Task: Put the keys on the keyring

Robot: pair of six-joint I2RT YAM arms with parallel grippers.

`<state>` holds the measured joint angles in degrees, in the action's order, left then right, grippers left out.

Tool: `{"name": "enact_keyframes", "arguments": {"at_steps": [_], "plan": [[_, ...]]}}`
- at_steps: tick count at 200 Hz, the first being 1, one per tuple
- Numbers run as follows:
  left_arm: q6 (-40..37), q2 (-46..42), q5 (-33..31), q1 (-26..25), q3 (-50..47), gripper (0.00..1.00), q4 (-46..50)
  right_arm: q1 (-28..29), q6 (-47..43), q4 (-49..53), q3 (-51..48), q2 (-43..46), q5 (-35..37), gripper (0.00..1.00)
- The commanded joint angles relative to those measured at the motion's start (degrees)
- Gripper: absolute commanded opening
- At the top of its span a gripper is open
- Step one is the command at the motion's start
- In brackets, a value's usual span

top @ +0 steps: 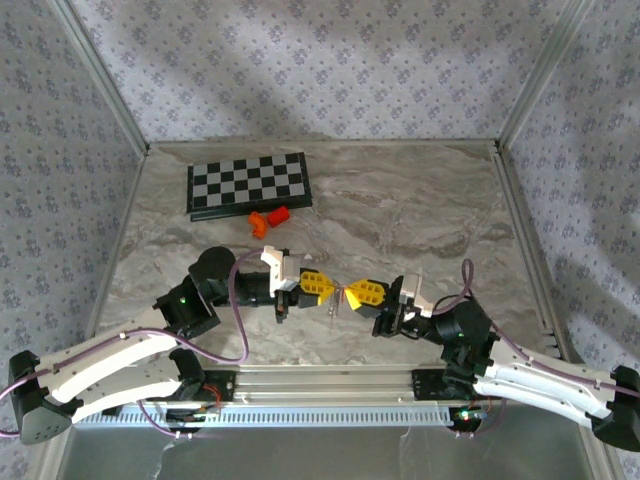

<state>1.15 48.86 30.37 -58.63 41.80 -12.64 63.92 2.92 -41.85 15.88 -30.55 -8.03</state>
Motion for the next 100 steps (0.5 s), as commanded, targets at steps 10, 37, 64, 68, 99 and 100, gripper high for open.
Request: {"name": "enact_keyframes", "arguments": {"at_steps": [10,37,64,68,99,100], "plan": [[-0.1,-0.1,-0.2,-0.5,0.9,0.0,-2.3,0.5,-1.2,-1.8,0.7,0.0,1.2,0.0],[-0.3,0.0,-0.5,-0.4,0.9,0.0,-2.2,0.5,-1.3,-2.1,0.7,-0.2,1.2,0.0],[-0.4,0.2,-0.6,-0.4,1.0,0.0,-2.4,0.6,-1.2,-2.5,0.5,0.0,1.2,0.0],[-0.4,0.2,-0.7,-0.4,0.9,0.0,-2.4,0.6,-1.2,-2.5,0.4,0.1,1.2,0.0],[-0.3,0.0,-0.8,-0.4,0.8,0.0,-2.3,0.6,-1.2,-2.4,0.5,0.5,1.2,0.0],[-0.3,0.0,-0.8,-0.4,0.8,0.0,-2.3,0.6,-1.2,-2.4,0.5,0.5,1.2,0.0]]}}
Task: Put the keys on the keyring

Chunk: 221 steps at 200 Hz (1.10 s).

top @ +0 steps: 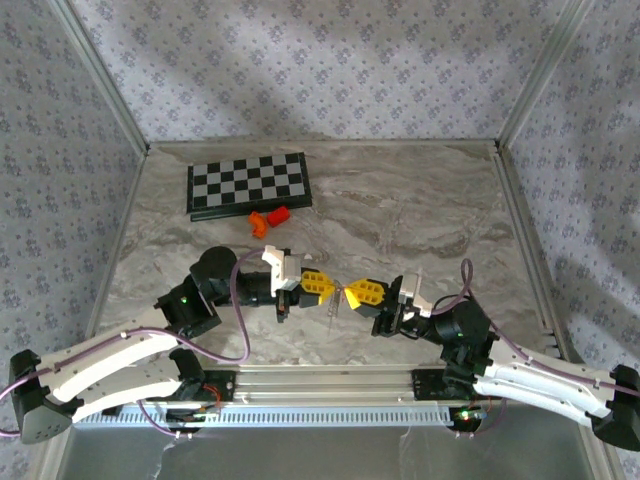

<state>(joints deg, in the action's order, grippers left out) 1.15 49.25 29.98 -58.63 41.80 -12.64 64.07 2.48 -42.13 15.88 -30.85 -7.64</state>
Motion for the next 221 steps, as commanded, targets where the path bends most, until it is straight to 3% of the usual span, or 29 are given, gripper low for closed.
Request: {"name": "enact_keyframes", "arguments": {"at_steps": [1,221], "plan": [[-0.3,-0.4,-0.4,-0.4,0.8,0.0,-2.3,0.5,-0.8,-2.1,0.5,0.9,0.8,0.0],[0.1,0.2,0.1,-0.4,0.7,0.0,-3.3,0.9,-0.8,-2.9,-0.4,0.8,2.6,0.0]]}}
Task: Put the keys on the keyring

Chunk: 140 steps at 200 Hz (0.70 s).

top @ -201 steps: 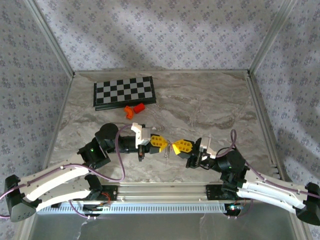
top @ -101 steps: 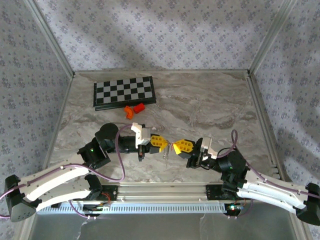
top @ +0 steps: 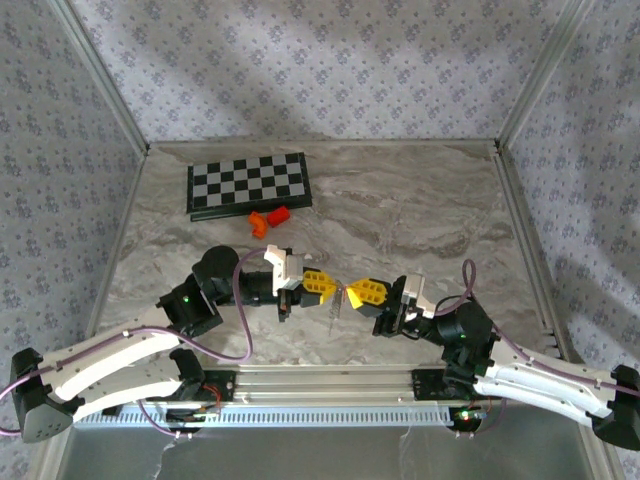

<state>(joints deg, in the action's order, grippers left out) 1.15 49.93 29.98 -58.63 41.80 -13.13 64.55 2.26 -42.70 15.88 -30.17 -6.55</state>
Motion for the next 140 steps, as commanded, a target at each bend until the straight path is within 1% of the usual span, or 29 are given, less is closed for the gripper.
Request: {"name": "enact_keyframes", "arguments": {"at_steps": [1,140], "plan": [[0.0,-0.5,0.1,-0.4,0.6,0.0,-2.8,0.4,-0.6,-2.3,-0.4,0.1,1.6,0.0],[0.0,-0.8,-0.4,-0.4,0.6,0.0,-2.8,0.7,-0.7,-1.3,-0.1,0.3,1.4,0.0]]}}
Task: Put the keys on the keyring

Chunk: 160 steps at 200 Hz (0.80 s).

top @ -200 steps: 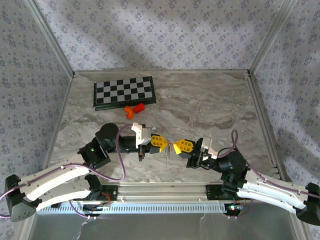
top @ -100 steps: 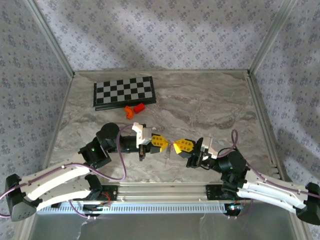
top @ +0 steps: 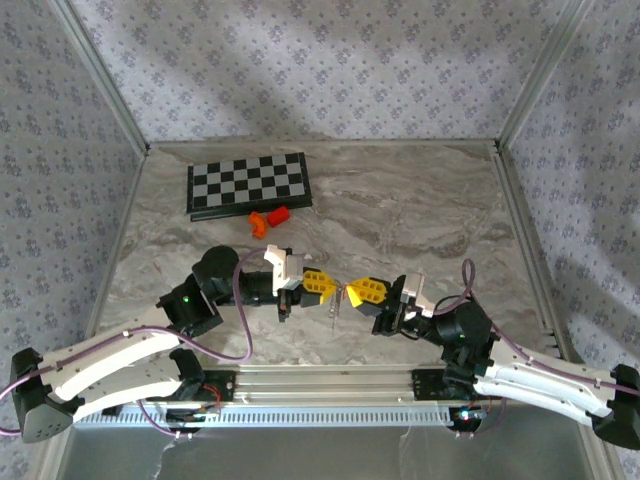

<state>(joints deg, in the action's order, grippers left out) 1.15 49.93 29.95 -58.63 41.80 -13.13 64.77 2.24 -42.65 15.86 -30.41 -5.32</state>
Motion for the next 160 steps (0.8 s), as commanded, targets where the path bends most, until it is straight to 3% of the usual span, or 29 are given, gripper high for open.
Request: {"name": "enact_keyframes", "arguments": {"at_steps": [1,160], "plan": [[0.0,-0.8,-0.4,-0.4,0.6,0.0,-2.8,0.5,-0.7,-1.4,-0.1,0.6,0.1,0.0],[0.0,-0.7,-0.6,-0.4,0.6,0.0,-3.0,0.9,-0.8,-0.9,-0.2,0.5,0.7,0.0]]}}
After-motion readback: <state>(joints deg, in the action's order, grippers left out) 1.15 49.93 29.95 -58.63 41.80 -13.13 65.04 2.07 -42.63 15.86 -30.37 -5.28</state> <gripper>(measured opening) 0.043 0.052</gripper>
